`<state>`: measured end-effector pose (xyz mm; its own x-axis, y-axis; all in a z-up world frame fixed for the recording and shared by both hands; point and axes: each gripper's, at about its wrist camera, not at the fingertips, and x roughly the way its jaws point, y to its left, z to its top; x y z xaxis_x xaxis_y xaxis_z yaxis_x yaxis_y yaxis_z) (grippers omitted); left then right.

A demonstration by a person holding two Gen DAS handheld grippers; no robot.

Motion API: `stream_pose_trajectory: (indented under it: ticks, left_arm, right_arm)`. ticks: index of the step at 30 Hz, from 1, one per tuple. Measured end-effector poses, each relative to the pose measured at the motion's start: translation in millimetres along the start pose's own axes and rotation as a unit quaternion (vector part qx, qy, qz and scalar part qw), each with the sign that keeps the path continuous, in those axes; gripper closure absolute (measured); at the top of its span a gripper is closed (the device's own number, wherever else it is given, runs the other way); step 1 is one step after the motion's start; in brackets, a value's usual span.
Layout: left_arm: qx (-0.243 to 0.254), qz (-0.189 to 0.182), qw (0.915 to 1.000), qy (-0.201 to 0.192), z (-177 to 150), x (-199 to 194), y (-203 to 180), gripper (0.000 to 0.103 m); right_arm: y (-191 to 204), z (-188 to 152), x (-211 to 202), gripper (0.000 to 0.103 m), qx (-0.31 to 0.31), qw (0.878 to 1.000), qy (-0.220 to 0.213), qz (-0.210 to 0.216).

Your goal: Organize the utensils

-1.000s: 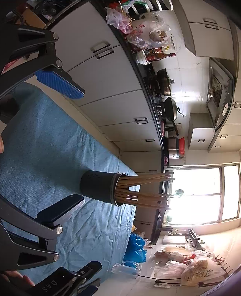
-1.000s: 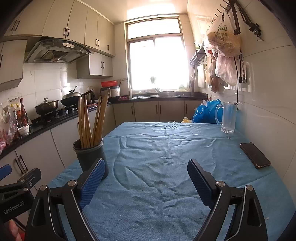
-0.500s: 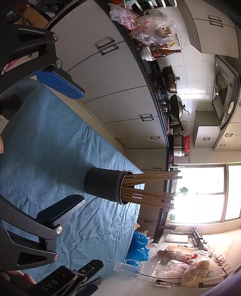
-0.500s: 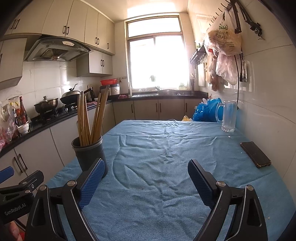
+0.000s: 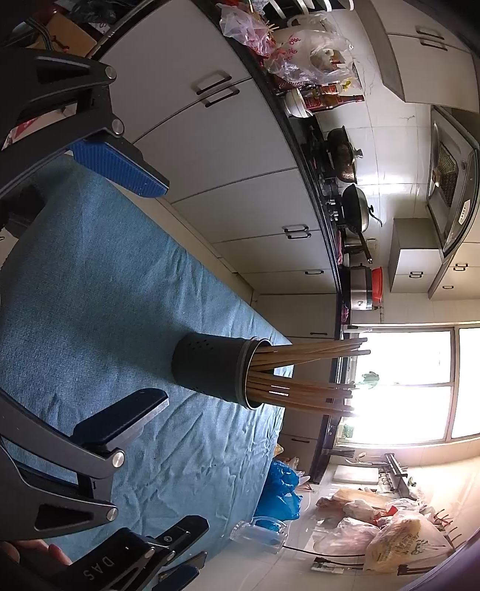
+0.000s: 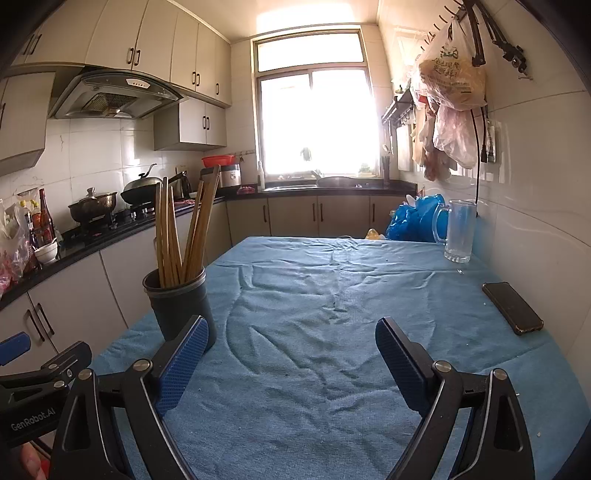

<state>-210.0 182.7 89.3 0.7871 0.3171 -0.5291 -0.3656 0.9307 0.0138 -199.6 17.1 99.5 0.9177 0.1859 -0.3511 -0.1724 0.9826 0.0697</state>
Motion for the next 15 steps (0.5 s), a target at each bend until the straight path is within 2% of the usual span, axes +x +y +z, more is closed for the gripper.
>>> stream_pose_trajectory:
  ticks: [15]
  left_arm:
    - [0.001, -0.008, 0.9999, 0.01, -1.7, 4.0, 0.4, 0.001]
  right_arm:
    - [3.2, -2.0, -0.3, 0.008, -0.003, 1.0, 0.002, 0.006]
